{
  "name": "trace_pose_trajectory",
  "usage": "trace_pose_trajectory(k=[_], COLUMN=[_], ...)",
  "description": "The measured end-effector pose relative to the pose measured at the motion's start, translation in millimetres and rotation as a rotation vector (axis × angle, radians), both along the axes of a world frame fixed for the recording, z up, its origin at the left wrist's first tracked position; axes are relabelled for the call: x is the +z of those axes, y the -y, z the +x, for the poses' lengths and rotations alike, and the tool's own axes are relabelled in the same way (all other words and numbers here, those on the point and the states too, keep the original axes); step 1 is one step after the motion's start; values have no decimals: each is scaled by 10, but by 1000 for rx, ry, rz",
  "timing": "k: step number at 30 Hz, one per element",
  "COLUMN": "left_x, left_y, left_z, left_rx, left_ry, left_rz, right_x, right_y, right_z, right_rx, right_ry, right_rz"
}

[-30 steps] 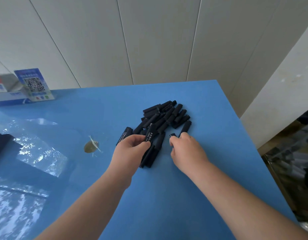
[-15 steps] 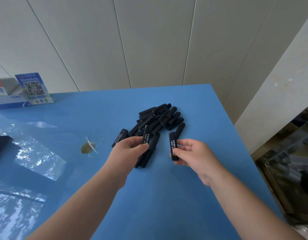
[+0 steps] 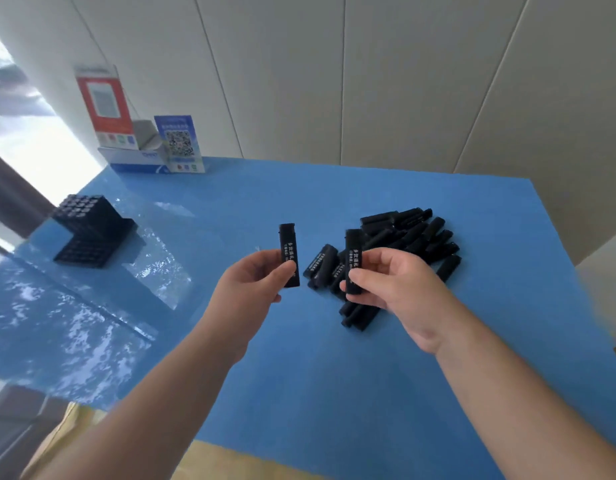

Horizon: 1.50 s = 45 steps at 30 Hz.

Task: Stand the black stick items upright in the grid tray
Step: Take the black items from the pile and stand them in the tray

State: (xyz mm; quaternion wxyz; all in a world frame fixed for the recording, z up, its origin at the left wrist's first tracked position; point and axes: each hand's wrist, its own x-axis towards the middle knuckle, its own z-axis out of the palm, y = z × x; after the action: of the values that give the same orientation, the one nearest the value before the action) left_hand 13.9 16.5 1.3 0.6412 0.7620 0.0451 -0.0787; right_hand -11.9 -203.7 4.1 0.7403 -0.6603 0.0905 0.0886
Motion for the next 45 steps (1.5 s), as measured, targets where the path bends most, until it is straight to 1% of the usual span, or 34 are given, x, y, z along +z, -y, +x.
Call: trace_pose_trajectory(k=[3,6,10,13,20,22,25,29,35,39,45], left_x=[36,44,54,67,139,151,148,95,43,38,196], left_y=[-329,-684,-1307,-1872,-3199,-3503,-3838,-4123,-4369,-4481,-4702], left_z=[-45,-94,-211,-328,-479,-485,-472,-410,-136,195,831], left_rx=[45,67,87,66,63,81,116,148,120,118,83], left_ry=[51,80,94,87,76,77,81,71,61,50,38], left_rz=[27,7,-40,-26,-1,-34,-16,-26,-16,-7,16], right_x=[69,114,142,166,129,96,59,31,-31,-122,-173], right_y=[-293,-669,-1320,-1896,-3211,-3514,-3874,-4157,-4355,-4497,-4709], right_z=[111,183,213,212,173,174,201,266,490,785,1323], right_rx=[69,109,163,203,200,216,233,213,186,163,138], right_ry=[-20,-5,-15,-15,54,63,66,80,86,92,96], right_rz=[-37,-88,-87,-104,-120,-132,-159,-155,-150,-137,-138])
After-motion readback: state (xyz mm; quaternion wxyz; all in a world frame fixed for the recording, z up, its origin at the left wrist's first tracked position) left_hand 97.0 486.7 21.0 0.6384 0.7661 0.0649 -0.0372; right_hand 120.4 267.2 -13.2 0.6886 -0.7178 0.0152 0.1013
